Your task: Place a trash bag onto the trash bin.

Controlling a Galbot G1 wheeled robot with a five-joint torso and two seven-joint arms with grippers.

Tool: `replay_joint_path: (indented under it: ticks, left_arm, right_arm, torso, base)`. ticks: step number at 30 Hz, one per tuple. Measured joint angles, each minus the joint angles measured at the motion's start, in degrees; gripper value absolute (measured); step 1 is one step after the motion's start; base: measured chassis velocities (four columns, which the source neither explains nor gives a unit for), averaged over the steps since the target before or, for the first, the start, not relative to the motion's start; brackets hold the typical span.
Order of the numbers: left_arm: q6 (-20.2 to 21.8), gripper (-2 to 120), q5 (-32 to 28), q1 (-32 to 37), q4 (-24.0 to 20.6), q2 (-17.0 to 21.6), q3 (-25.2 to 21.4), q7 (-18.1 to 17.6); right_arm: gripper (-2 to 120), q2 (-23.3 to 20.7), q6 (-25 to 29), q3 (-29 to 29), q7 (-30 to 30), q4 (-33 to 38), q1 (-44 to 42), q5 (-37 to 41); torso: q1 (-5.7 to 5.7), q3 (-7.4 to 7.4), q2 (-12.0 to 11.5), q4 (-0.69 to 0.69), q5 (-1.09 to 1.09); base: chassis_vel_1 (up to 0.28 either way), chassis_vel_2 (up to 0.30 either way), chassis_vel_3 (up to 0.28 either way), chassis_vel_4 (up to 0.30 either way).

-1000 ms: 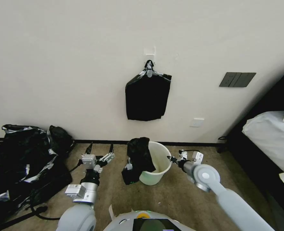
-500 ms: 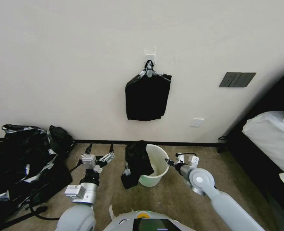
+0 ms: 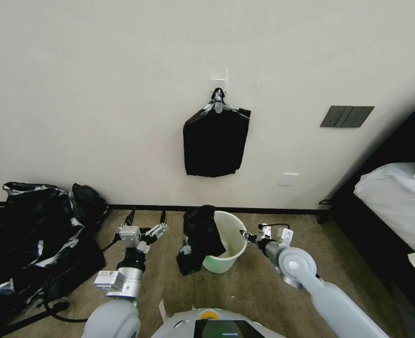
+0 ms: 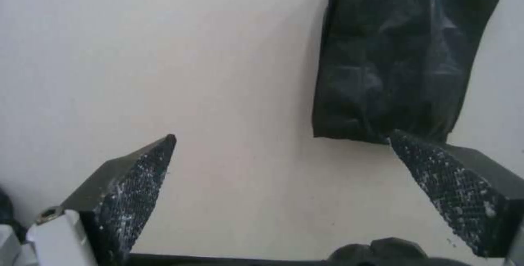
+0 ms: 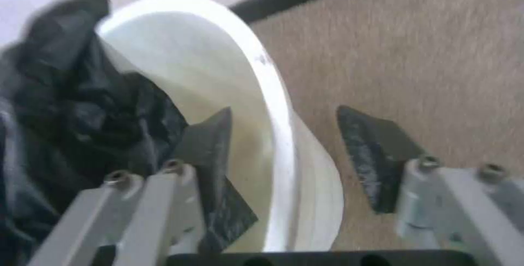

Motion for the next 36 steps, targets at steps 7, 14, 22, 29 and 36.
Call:
replay_joint_path:
  ticks: [7,14,22,29,36]
  left_arm:
    - [0.3,100,-3.4,0.4,1.1,-0.7,-8.6,1.1]
    - [0.5,100,-7.0,1.6,2.5,-1.3,-18.0,4.3]
    - [2.0,100,-7.3,1.5,5.2,-2.0,-20.5,7.8]
    - [2.6,100,-5.9,-0.7,5.6,-2.3,-17.8,7.9]
    - [2.6,100,-5.4,-1.8,5.7,-2.9,-16.6,7.7]
  right_arm:
    - [84,-3.0,0.3,3.0,0.2,10.2,1.1,-3.9]
    - [100,-4.4,-3.0,-5.1,-0.2,14.2,10.8,-6.4]
    - [100,2.7,-10.5,-32.6,8.5,6.2,34.9,-6.4]
    - [99,10.1,-10.1,-47.3,26.1,-0.5,45.9,3.9]
    - [98,15.2,-7.0,-54.9,36.0,-4.8,51.8,8.8]
  torso:
    - [0.00,0.00,0.0,-0.01,-0.03]
    - [0.00,0.01,0.0,0.00,-0.01]
    - [0.01,0.01,0.0,0.00,-0.03]
    - [0.01,0.01,0.0,0.01,-0.03]
    - [0.01,0.01,0.0,0.00,-0.02]
  base:
    - [0.000,0.000,0.000,0.000]
    - [0.000,0.000,0.000,0.000]
    - [0.000,0.000,0.000,0.000]
    - [0.000,0.000,0.000,0.000]
    - [0.000,0.000,0.000,0.000]
